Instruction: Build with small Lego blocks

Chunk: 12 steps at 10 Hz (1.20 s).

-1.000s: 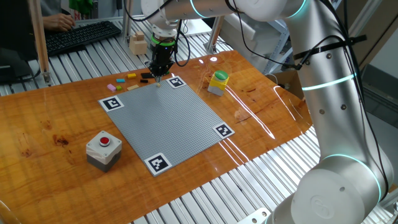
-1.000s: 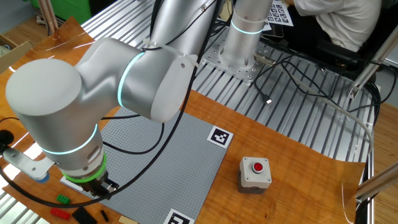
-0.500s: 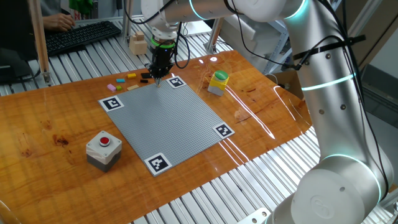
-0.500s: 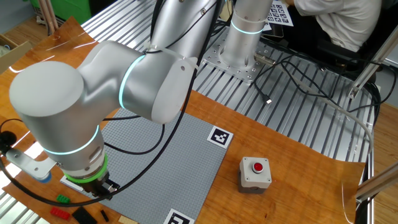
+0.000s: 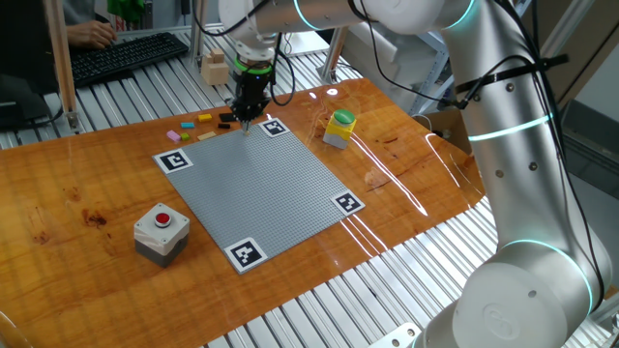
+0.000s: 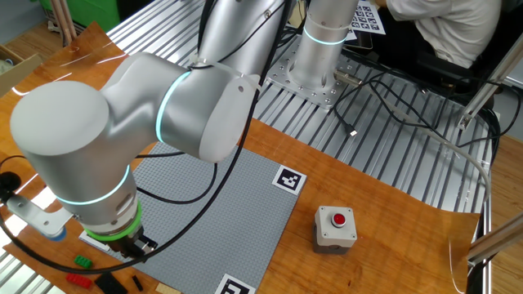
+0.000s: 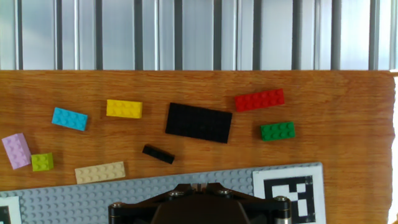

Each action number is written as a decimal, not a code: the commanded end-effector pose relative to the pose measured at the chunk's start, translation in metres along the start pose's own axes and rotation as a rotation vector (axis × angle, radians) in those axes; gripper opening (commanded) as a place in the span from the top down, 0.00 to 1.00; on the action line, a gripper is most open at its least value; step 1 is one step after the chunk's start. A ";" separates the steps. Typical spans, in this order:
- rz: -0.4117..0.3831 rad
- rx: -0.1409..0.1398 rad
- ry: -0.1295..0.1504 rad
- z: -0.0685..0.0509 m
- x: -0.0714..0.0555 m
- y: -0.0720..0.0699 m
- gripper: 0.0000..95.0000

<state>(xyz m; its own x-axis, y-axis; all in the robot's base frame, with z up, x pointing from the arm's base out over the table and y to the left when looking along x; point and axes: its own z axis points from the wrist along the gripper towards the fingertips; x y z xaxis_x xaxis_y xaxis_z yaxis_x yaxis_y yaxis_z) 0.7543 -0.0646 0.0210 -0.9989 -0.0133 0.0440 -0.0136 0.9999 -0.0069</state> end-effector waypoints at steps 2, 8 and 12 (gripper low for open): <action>-0.006 0.004 0.003 -0.002 0.002 -0.001 1.00; 0.003 0.012 0.014 0.006 0.003 0.001 1.00; 0.041 -0.002 0.065 -0.014 0.006 0.001 1.00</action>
<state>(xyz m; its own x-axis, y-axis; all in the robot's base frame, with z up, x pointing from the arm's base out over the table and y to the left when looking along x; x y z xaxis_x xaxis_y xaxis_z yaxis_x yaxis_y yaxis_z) 0.7526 -0.0634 0.0318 -0.9928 0.0259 0.1170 0.0249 0.9996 -0.0104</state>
